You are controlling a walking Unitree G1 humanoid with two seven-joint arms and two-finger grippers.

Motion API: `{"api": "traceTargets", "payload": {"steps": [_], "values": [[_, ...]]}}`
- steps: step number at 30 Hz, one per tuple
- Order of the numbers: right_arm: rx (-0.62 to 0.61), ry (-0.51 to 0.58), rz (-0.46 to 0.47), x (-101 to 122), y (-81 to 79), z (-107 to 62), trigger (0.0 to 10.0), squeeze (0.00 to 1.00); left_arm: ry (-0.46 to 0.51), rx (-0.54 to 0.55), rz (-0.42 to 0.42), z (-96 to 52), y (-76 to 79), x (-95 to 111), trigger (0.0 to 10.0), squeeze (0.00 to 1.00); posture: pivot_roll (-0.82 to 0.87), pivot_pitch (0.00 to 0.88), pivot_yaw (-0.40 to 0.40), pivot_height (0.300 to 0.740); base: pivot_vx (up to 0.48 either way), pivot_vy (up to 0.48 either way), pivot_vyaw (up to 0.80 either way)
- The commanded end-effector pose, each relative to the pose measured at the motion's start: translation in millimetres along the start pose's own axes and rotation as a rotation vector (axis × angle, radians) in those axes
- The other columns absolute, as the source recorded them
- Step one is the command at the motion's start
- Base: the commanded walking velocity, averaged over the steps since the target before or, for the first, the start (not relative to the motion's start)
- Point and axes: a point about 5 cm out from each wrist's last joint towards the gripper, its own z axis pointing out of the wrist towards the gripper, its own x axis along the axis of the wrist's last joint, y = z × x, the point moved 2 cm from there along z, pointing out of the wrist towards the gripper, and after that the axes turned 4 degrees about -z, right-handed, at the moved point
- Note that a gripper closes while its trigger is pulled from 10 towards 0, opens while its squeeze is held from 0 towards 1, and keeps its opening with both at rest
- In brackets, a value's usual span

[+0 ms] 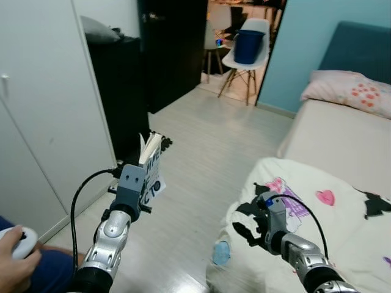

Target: Clean up the room

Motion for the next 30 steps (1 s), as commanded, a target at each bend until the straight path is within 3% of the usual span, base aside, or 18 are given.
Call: {"api": "traceTargets", "payload": {"steps": [1,12,15,19,21,22,24,30], "values": [[0.012,-0.003,0.006,-1,-1.5,0.0,10.0,0.0,0.027,-0.005,0.01,1.6,0.8,7,10.0,0.0,0.0,0.0,-0.065,0.74,0.0,0.0,0.8],[0.064,0.065,0.029,16,-9.0,4.5,10.0,0.0,0.032,-0.006,0.007,1.7,0.1,8,10.0,0.0,0.01,0.0,-0.063,0.74,0.0,0.0,0.8],[0.129,0.079,0.009,18,-18.5,5.8,10.0,0.0,0.033,-0.008,0.007,1.4,0.4,8,10.0,0.0,0.01,0.0,-0.063,0.74,0.0,0.0,0.62],[0.311,0.088,-0.041,15,-47.0,5.0,10.0,0.0,0.038,-0.011,0.004,1.3,0.8,9,10.0,0.0,0.01,0.0,-0.064,0.74,0.0,0.0,0.0],[0.463,0.168,-0.024,27,-71.7,-2.4,10.0,0.0,0.043,-0.019,0.004,1.4,2.2,10,10.0,0.0,0.0,0.0,-0.062,0.74,0.0,0.0,0.0],[0.463,0.168,-0.024,27,-71.7,-2.4,10.0,0.0,0.043,-0.019,0.004,1.4,2.2,10,10.0,0.0,0.0,0.0,-0.062,0.74,0.0,0.0,0.0],[0.527,0.245,-0.023,45,-86.5,-6.7,10.0,0.0,0.049,-0.027,0.003,1.7,4.1,11,10.0,0.0,0.0,0.0,-0.062,0.74,0.0,0.0,0.0],[0.505,0.345,0.047,72,-88.6,-3.0,10.0,0.0,0.06,-0.044,0.01,2.9,8.4,13,10.0,0.0,-0.01,0.0,-0.065,0.74,0.0,0.0,0.0]]}}
